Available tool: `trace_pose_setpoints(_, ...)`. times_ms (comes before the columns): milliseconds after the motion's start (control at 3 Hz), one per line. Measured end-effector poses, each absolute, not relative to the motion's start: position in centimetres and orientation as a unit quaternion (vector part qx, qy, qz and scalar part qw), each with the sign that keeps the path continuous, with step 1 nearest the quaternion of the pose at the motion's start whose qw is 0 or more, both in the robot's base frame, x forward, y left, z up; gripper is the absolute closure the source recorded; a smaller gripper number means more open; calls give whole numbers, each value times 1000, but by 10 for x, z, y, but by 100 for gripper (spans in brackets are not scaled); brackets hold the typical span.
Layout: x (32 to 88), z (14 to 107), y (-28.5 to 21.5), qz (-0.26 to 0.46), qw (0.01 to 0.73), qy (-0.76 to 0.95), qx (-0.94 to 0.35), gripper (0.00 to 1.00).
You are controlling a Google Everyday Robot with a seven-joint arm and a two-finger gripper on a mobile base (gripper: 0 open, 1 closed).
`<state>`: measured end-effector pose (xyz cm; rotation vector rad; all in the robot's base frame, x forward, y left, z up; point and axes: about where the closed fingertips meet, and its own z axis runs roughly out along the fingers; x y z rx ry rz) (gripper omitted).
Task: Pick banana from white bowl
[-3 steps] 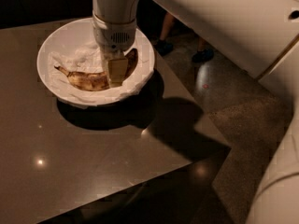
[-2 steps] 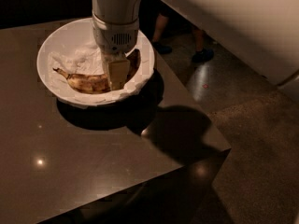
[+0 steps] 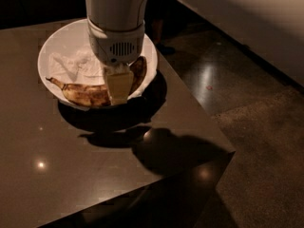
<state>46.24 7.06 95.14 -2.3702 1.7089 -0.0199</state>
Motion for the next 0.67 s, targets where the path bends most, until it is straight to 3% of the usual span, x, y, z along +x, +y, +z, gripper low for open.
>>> trace_pose_setpoints(333,418,971,70,-27,120,592,-796,100)
trace_pose_setpoints(667,417,976,72,-30,129,590,-796,100)
